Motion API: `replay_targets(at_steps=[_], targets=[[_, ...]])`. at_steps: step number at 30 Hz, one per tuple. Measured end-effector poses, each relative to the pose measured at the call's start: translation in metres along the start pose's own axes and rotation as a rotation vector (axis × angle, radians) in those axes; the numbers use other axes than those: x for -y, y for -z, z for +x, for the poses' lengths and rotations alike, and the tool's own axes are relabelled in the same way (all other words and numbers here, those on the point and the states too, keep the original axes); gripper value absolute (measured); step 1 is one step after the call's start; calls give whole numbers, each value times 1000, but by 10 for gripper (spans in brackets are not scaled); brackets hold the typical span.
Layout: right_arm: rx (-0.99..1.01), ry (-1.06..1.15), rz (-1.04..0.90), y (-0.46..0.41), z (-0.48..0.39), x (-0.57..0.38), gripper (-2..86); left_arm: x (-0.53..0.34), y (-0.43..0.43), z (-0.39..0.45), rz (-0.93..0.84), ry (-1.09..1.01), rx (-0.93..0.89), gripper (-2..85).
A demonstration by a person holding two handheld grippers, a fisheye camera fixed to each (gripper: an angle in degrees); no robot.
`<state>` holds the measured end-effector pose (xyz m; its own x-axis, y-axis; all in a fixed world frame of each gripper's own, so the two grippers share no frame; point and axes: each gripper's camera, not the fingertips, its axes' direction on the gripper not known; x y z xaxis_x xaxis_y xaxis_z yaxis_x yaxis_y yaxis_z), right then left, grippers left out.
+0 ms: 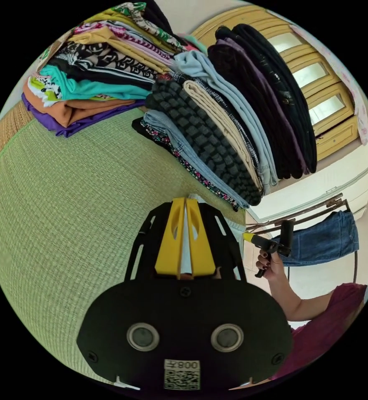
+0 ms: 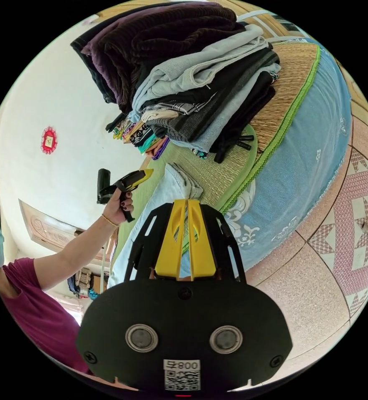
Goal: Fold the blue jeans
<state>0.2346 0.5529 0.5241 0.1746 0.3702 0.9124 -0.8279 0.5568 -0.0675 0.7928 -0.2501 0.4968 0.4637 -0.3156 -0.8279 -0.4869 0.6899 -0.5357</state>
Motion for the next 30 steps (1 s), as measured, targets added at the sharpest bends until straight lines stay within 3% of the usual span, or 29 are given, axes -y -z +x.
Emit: replay_targets(at_steps=[6,11,15,20,25,30], targets=[[-65,-30,46,4,-17,12,0,-89,80,8,12,-9,4,2],[-27,38,40,-12,-56,24,0,-161,102,0,-123,59,134,1],[-152,100,-141,-66,-88,41,0,-183,133,0,-69,104,110,1],[-201,118,-108,-70,-123,48,1,-243,220,22,67,102,49,2],[-75,269,-174,-105,-202,43,6,-352,326,24,137,218,191,6],[203,556,-512,-236,-344,14,26,-471,424,9,172,471,399,9]])
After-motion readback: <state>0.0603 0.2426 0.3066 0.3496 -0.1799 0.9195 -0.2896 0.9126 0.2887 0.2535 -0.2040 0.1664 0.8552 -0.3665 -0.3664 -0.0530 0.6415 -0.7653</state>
